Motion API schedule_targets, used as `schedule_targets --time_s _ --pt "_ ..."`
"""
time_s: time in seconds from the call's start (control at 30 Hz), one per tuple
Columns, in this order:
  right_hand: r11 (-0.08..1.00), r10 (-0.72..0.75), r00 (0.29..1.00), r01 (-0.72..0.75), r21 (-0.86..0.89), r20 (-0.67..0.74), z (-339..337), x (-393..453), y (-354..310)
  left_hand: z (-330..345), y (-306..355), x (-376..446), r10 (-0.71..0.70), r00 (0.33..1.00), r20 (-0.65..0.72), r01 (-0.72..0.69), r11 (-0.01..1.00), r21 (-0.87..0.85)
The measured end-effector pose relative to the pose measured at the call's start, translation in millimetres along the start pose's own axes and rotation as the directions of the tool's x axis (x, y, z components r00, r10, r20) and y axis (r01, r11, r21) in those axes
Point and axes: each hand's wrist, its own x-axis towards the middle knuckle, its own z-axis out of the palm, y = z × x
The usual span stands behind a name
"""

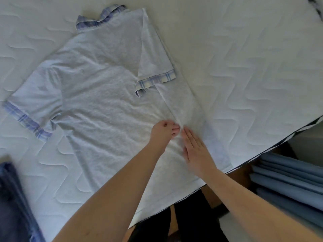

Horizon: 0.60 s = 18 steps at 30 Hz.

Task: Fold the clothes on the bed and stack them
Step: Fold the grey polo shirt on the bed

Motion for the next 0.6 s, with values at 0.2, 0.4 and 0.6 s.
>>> schedule_targets --time_s 0.2,0.4,0.6 --pt "0.989 0.072 0.997 -0.075 0.129 0.026 -1.1 -61.7 2.9 26.7 -18.1 -18.1 -0.085 0.993 0.087 0.078 0.993 0.087" --pt "0.873 0.473 0.841 -0.406 0.269 -0.264 -5.4 -103.1 41.0 63.1 -51.8 -38.0 -0.165 0.976 0.143 0.122 0.956 0.268" --pt "0.855 0.475 0.868 -0.416 0.309 -0.145 -5.9 -114.9 71.8 65.5 -85.7 -50.3 -0.099 0.995 -0.005 0.095 0.938 0.332"
